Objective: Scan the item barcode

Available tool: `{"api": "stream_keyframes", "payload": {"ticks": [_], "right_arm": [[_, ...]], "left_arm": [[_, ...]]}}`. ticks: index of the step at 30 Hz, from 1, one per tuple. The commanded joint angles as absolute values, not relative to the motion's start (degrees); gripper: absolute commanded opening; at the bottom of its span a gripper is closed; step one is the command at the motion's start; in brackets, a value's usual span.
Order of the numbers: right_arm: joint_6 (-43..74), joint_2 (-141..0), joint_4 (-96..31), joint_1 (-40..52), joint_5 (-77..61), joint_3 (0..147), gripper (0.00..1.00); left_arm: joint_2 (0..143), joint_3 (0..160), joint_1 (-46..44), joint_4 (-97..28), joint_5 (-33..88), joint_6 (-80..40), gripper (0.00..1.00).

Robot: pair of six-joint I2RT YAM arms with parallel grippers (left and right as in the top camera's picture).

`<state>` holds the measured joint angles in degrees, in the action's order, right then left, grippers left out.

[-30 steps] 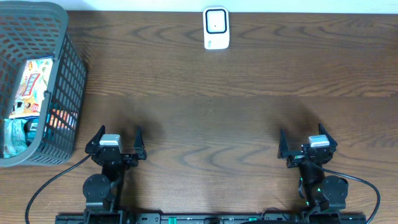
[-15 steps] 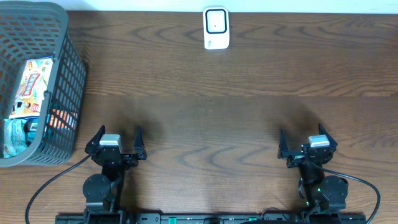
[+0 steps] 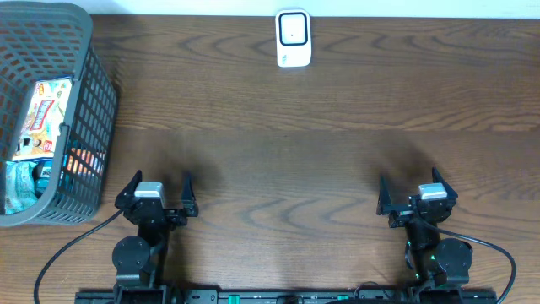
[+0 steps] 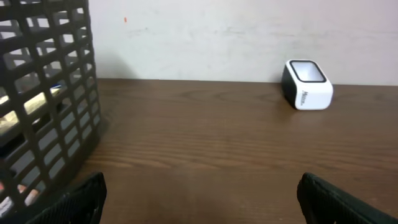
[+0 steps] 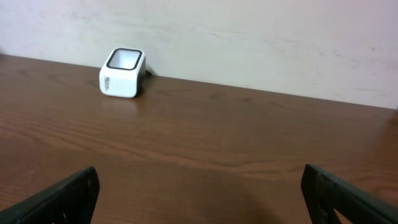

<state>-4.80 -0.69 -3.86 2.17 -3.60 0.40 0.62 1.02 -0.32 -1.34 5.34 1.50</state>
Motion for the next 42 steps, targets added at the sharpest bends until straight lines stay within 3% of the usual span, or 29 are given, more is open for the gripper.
{"api": "stream_keyframes", "payload": {"ticks": [1, 21, 29, 35, 42], "right_arm": [[-4.12, -0.49, -4.12, 2.28, -3.14, 0.34, 0.99], [-4.12, -0.49, -4.12, 2.28, -3.14, 0.34, 0.99], [-4.12, -0.49, -4.12, 2.28, -3.14, 0.34, 0.99], [-4.12, -0.49, -4.12, 2.28, -3.14, 0.34, 0.99], [-4.12, -0.49, -4.12, 2.28, -3.11, 0.34, 0.99]], "left_arm": [[0.23, 0.23, -0.23, -3.49, 4.51, 1.80, 0.98], [3.55, 10.26, -0.23, -11.38, 12.88, -1.83, 0.98], [17.74, 29.65, -0.23, -23.18, 12.62, -2.90, 0.98], [31.11, 45.98, -0.23, -31.07, 20.75, -2.85, 0.98], [37.82, 48.99, -0.21, -30.28, 30.26, -2.17, 0.98]]}}
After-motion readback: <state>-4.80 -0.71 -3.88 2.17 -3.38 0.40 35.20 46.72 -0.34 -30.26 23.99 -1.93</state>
